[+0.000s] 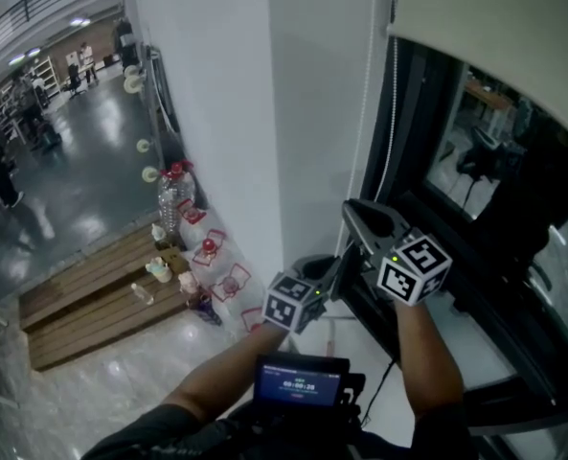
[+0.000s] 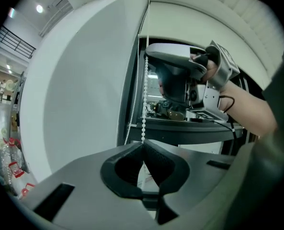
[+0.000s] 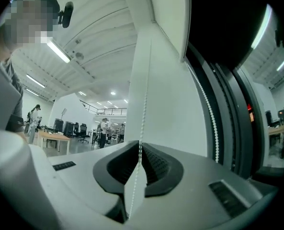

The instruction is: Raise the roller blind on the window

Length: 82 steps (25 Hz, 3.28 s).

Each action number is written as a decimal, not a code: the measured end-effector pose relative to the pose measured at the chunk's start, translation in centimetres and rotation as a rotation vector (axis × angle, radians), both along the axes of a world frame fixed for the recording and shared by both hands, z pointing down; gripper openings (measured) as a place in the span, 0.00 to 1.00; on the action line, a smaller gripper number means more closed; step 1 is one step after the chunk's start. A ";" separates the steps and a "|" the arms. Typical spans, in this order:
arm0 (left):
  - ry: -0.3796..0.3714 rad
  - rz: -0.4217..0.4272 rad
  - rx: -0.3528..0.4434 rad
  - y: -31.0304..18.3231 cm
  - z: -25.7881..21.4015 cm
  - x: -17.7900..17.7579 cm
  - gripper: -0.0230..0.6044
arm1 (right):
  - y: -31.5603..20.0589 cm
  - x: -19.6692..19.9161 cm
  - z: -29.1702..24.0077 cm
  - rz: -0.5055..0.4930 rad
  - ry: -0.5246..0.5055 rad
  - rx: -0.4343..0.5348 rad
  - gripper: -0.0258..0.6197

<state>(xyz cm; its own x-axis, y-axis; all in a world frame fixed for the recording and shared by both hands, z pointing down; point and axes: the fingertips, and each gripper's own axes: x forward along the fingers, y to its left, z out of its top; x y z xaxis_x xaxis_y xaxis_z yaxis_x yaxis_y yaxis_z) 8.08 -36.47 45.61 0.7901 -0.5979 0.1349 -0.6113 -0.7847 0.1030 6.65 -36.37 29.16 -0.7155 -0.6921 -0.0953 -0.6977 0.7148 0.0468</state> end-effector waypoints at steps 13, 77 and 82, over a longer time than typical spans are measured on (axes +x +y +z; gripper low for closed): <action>-0.030 0.025 -0.046 0.1 2.8 0.3 0.03 | -1.0 0.2 3.1 0.015 -0.031 -0.047 0.06; 0.192 0.150 0.196 1.0 -10.4 1.1 0.05 | 1.5 0.8 13.0 0.036 -0.004 -0.204 0.04; 0.195 0.157 0.172 1.0 -8.5 1.2 0.05 | 1.7 0.8 14.8 0.039 0.009 -0.243 0.04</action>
